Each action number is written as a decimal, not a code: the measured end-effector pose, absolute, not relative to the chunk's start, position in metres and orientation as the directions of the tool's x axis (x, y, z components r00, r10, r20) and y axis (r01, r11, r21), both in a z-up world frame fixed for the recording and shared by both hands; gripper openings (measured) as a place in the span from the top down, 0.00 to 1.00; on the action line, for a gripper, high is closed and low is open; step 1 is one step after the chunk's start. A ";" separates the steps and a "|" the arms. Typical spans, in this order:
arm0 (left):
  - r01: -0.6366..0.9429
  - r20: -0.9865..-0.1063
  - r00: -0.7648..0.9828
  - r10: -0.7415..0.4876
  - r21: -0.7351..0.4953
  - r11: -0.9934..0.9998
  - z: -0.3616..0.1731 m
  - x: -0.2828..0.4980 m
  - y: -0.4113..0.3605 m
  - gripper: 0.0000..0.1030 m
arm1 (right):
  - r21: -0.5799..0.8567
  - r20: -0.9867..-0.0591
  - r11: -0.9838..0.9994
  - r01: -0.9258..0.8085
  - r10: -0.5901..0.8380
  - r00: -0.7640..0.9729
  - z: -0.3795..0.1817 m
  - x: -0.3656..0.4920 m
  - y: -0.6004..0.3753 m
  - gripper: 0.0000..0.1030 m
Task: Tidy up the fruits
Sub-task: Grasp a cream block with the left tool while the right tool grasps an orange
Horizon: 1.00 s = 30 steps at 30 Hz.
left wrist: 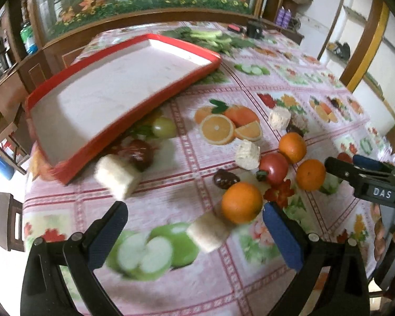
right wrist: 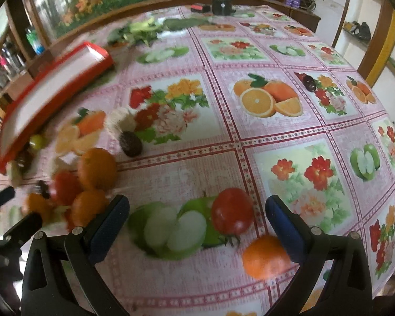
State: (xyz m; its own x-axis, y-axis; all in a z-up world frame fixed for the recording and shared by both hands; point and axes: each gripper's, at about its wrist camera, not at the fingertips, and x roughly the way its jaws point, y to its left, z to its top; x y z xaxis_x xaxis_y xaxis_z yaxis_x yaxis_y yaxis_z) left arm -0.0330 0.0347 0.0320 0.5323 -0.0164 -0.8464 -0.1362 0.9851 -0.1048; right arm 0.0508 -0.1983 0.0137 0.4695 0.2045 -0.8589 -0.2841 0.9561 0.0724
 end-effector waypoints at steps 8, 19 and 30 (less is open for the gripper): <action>-0.123 -0.844 0.534 -0.055 -0.142 0.982 0.044 -0.037 0.038 0.04 | 0.246 -0.833 0.886 -0.393 0.400 0.382 0.032 0.034 -0.194 0.11; -0.025 -0.877 0.469 -0.108 -0.135 0.990 0.023 -0.036 0.028 0.37 | 0.284 -0.859 0.847 -0.449 0.433 0.274 0.018 0.033 -0.159 0.44; 0.026 -0.880 0.450 -0.149 -0.154 0.988 0.018 -0.031 0.023 0.65 | 0.200 -0.887 0.860 -0.469 0.362 0.286 0.008 0.045 -0.155 0.65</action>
State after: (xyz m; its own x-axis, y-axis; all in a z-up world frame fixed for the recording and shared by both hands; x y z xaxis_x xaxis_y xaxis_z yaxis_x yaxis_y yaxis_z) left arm -0.0308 0.0228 0.0183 0.4504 -0.1494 -0.8802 0.0262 0.9877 -0.1543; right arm 0.0449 -0.1551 0.0080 0.2859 0.3623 -0.8871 -0.4686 0.8604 0.2004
